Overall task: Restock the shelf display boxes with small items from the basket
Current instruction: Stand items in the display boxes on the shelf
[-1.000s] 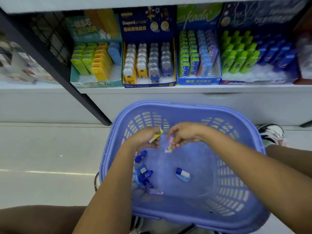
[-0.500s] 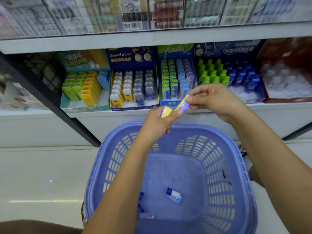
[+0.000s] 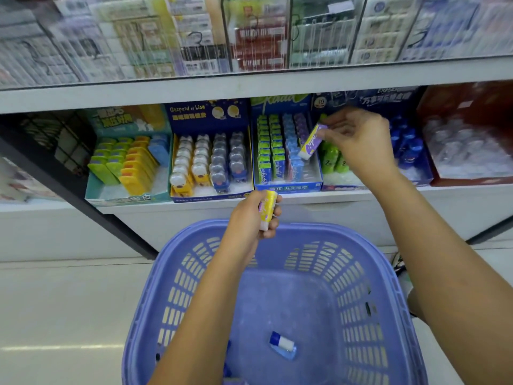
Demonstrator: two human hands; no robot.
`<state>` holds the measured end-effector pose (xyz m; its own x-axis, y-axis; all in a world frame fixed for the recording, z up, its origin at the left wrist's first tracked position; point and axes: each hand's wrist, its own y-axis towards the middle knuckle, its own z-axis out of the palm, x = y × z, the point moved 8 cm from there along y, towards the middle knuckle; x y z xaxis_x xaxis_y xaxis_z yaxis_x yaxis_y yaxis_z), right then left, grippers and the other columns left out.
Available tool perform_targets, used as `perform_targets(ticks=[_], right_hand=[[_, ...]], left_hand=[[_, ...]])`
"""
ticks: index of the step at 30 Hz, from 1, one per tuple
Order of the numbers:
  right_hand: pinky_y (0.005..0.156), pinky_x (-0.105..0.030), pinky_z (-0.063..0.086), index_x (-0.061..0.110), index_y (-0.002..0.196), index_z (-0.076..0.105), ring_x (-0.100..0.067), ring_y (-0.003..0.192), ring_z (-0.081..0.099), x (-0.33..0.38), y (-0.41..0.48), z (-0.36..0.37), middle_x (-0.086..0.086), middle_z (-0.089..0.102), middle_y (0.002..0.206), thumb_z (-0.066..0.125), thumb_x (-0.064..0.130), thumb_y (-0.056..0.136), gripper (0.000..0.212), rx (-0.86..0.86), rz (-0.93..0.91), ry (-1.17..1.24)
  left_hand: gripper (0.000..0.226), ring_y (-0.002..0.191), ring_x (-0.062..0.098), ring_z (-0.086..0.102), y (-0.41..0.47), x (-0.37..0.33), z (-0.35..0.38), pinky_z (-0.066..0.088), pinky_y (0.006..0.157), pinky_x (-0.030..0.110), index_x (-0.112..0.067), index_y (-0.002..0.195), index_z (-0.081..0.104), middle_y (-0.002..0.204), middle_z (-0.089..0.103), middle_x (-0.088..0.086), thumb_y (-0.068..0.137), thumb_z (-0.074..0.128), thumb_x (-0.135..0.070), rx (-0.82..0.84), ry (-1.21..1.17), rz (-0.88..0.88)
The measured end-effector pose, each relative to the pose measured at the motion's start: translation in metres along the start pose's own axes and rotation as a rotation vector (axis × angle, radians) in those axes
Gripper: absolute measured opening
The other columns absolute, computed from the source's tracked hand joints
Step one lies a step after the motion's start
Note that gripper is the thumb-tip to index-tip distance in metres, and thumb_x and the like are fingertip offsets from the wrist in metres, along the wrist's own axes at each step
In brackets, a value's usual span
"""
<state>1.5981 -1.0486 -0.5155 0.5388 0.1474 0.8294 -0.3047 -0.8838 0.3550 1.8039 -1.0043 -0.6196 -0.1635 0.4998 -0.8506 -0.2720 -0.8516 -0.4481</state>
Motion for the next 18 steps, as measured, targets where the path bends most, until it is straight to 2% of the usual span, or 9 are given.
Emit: perform_targets(ticks=[3,5,8,10,12,14,18], right_hand=[[0.068,-0.019,0.051,0.027,0.077,0.068,-0.004,0.064,0.061,-0.003,0.001,-0.006,0.008,0.069,0.074,0.075,0.014,0.073,0.016,-0.026,-0.004,0.034],[0.070,-0.022,0.053,0.022,0.081,0.070,-0.010,0.068,0.064,-0.006,0.002,-0.006,0.002,0.071,0.078,0.076,0.014,0.073,0.012,-0.007,-0.003,0.022],[0.069,-0.011,0.049,0.012,0.089,0.072,-0.004,0.065,0.060,-0.004,-0.004,0.009,-0.002,0.070,0.080,0.074,0.012,0.078,0.011,0.079,-0.080,-0.134],[0.071,-0.012,0.048,0.006,0.092,0.072,-0.005,0.068,0.060,0.002,-0.010,0.018,-0.003,0.070,0.084,0.071,0.009,0.080,0.012,0.102,-0.158,-0.214],[0.077,-0.024,0.052,0.004,0.094,0.071,-0.013,0.074,0.064,0.008,-0.011,0.021,-0.007,0.072,0.088,0.070,0.009,0.082,0.013,0.107,-0.207,-0.272],[0.079,-0.031,0.054,0.003,0.092,0.071,-0.019,0.076,0.067,0.012,-0.009,0.021,-0.010,0.073,0.088,0.070,0.009,0.081,0.013,0.135,-0.231,-0.306],[0.076,-0.024,0.051,0.003,0.089,0.072,-0.019,0.077,0.067,0.014,-0.005,0.022,-0.010,0.073,0.086,0.071,0.006,0.080,0.009,0.209,-0.267,-0.348]], left_hand=[[0.030,0.046,0.009,0.043,0.003,0.001,0.002,0.032,0.038,0.017,-0.006,0.086,0.063,0.066,0.057,0.002,0.096,0.035,-0.012,0.013,-0.033,0.000],[0.027,0.056,0.010,0.048,0.003,0.000,0.003,0.041,0.044,0.017,-0.004,0.096,0.063,0.075,0.059,0.004,0.098,0.037,-0.010,0.028,-0.019,0.027],[0.025,0.063,0.012,0.057,0.001,-0.001,0.004,0.049,0.052,0.019,-0.003,0.115,0.059,0.083,0.062,0.006,0.099,0.042,-0.013,0.066,-0.020,0.061],[0.026,0.057,0.010,0.058,0.000,-0.002,0.005,0.048,0.050,0.019,-0.008,0.118,0.058,0.079,0.065,0.004,0.100,0.042,-0.019,0.080,0.012,0.075],[0.030,0.051,0.008,0.051,0.000,-0.003,0.005,0.040,0.044,0.017,-0.009,0.116,0.059,0.072,0.064,0.001,0.101,0.040,-0.025,0.069,0.031,0.066],[0.036,0.049,0.008,0.044,0.000,-0.002,0.004,0.032,0.042,0.017,-0.006,0.105,0.064,0.065,0.059,0.000,0.102,0.034,-0.027,0.054,0.007,0.040],[0.040,0.052,0.011,0.041,-0.002,-0.001,0.005,0.031,0.043,0.018,-0.001,0.088,0.067,0.070,0.056,0.007,0.098,0.031,-0.015,0.037,-0.059,0.001]])
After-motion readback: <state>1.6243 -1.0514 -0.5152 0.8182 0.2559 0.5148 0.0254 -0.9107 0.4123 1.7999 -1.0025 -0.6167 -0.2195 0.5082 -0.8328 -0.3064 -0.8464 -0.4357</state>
